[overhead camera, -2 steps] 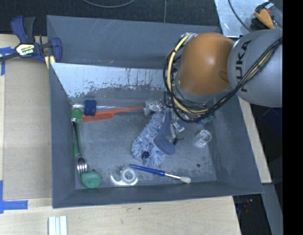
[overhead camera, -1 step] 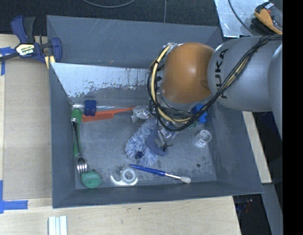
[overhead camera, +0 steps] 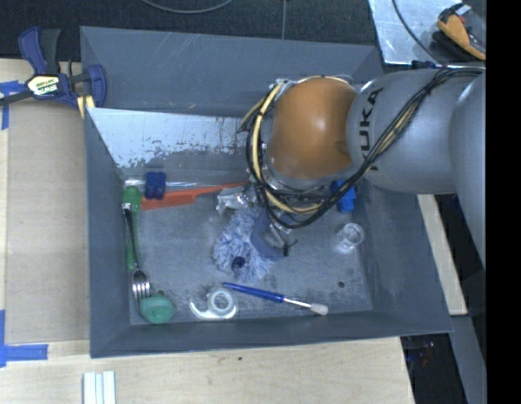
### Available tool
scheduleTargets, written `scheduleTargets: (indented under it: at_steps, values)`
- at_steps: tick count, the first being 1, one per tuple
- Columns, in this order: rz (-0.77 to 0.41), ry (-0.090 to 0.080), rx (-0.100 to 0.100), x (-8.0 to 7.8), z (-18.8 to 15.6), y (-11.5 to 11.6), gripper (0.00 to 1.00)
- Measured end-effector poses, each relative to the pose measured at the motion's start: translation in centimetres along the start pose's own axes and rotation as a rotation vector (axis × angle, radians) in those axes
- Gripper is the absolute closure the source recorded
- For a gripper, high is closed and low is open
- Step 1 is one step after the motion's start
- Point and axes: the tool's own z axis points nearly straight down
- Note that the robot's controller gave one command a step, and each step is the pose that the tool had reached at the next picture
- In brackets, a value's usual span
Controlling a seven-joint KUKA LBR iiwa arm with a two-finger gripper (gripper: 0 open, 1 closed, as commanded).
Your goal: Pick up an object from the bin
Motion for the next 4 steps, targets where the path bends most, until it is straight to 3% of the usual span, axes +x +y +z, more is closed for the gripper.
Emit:
scheduleTargets:
  at_steps: [1, 3, 4]
  values:
    - [0.221, -0.007, 0.004, 0.4, -0.2, 1.1, 1.00]
    - [0.221, -0.010, 0.005, 0.4, -0.5, 1.0, 1.00]
    - [0.222, -0.001, -0.002, 0.6, -3.8, 1.3, 1.00]
